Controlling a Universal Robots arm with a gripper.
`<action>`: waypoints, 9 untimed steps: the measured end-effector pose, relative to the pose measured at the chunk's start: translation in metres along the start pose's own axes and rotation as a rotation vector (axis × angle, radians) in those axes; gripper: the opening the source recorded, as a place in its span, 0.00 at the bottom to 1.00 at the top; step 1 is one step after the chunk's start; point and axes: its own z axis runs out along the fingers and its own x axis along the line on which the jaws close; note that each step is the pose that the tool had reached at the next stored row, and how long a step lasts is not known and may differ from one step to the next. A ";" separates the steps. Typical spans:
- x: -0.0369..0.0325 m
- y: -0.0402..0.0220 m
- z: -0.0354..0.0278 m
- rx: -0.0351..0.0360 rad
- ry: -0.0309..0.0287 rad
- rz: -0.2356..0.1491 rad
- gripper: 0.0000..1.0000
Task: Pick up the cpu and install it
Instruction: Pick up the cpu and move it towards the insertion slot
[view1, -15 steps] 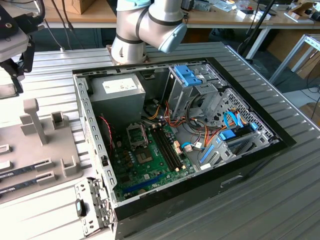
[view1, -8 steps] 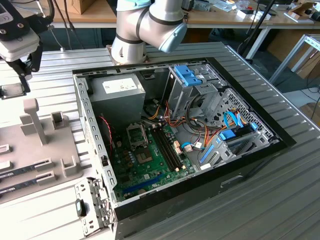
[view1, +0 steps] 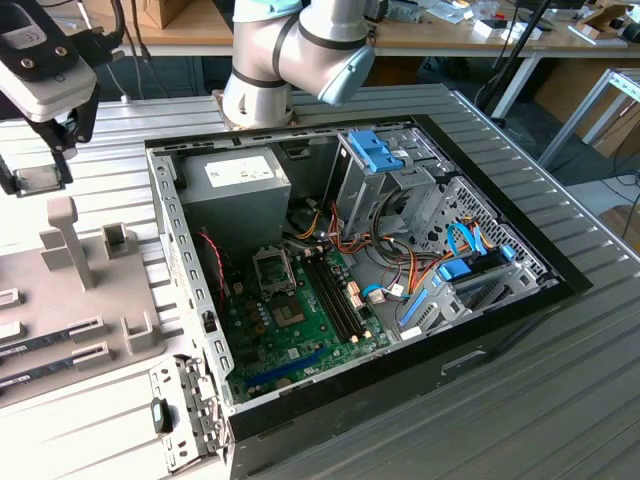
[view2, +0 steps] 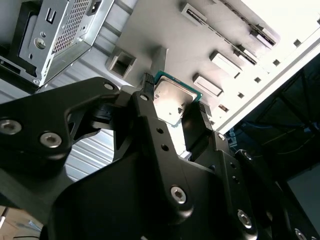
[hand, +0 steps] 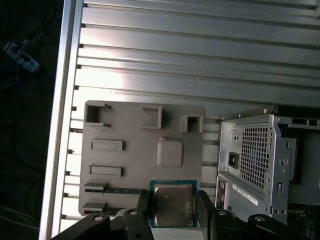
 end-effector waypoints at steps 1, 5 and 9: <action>-0.0005 0.0000 0.0000 0.0000 0.0001 0.000 0.47; -0.0022 -0.0002 0.0001 0.0000 0.0000 0.000 0.47; -0.0040 -0.0003 0.0001 0.0000 0.0001 0.000 0.47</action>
